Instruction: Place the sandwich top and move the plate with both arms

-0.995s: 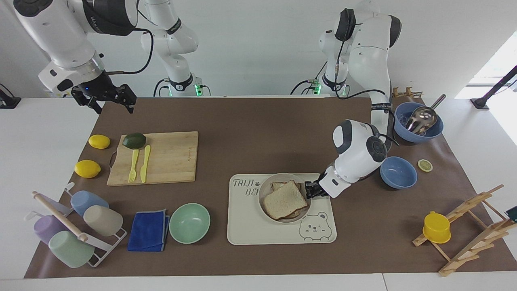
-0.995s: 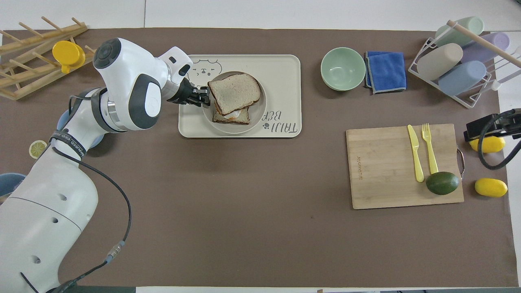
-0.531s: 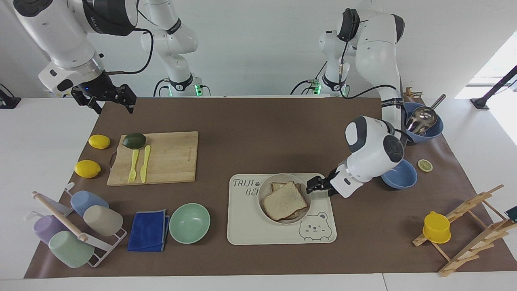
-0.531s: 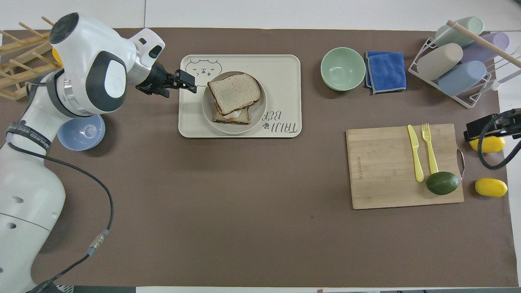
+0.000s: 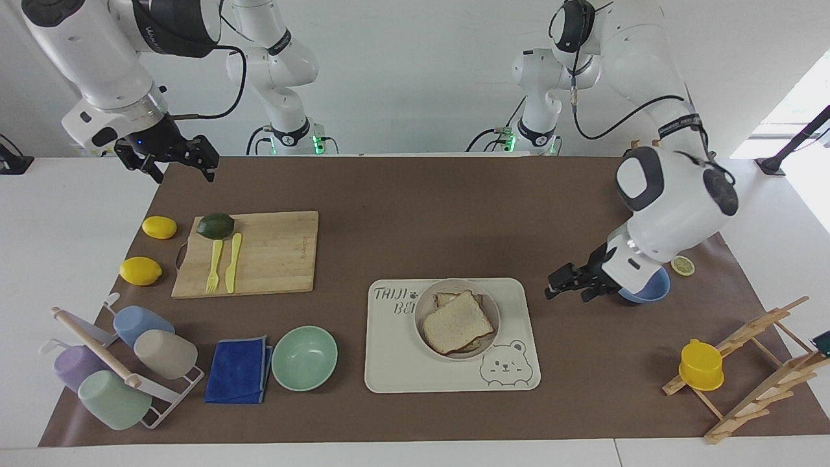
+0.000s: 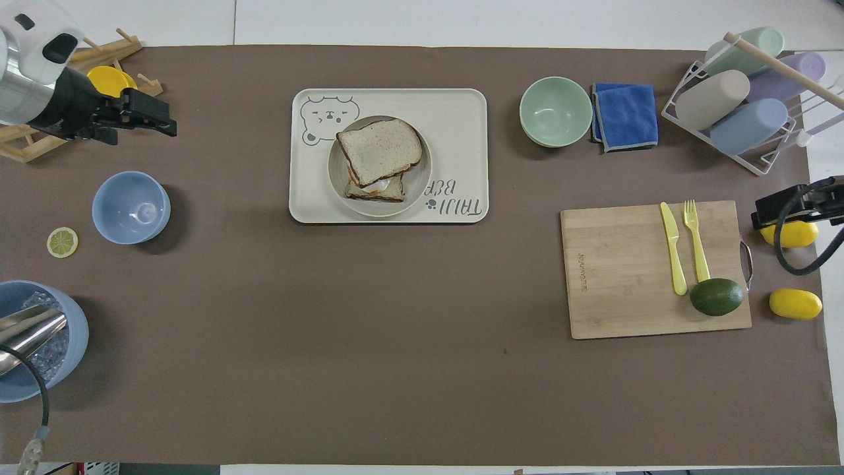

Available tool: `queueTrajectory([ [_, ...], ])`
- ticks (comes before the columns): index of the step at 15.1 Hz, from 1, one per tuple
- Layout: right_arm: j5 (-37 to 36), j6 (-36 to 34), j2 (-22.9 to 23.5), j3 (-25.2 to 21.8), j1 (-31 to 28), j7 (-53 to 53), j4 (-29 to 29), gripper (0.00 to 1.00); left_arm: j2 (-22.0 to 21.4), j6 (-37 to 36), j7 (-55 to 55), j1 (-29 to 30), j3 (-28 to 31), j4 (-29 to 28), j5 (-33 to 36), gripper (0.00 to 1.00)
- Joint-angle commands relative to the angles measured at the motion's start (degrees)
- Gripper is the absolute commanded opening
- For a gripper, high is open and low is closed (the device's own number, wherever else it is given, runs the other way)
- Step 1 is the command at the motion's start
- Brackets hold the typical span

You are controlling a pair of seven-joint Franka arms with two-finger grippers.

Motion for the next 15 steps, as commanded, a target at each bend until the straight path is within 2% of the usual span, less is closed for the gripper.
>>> queueTrajectory([
  [1, 1.7, -0.7, -0.7, 0.4, -1.1, -1.3, -0.3, 1.00, -6.1, -5.3, -0.5, -0.3, 1.5, -3.0, 4.2, 1.00],
  [4, 1.7, -0.7, -0.7, 0.4, -1.1, -1.3, -0.3, 1.00, -11.5, -11.5, -1.6, -0.6, 1.5, -5.3, 7.2, 1.00],
  [8, 1.7, -0.7, -0.7, 0.4, -1.1, -1.3, -0.3, 1.00, -17.7, -13.1, -2.8, -1.3, 0.6, -13.2, 8.0, 1.00],
  [11, 1.7, -0.7, -0.7, 0.4, -1.1, -1.3, -0.3, 1.00, -18.4, -11.6, -2.1, -1.2, -0.8, -14.7, 8.0, 1.00],
  [13, 1.7, -0.7, -0.7, 0.4, -1.1, -1.3, -0.3, 1.00, -17.7, -9.4, -2.1, -0.4, -2.4, -13.4, 7.9, 1.00],
  [15, 1.7, -0.7, -0.7, 0.4, -1.0, -1.3, -0.3, 1.00, -17.1, -10.3, -2.1, 0.4, -3.6, -11.7, 8.0, 1.00],
])
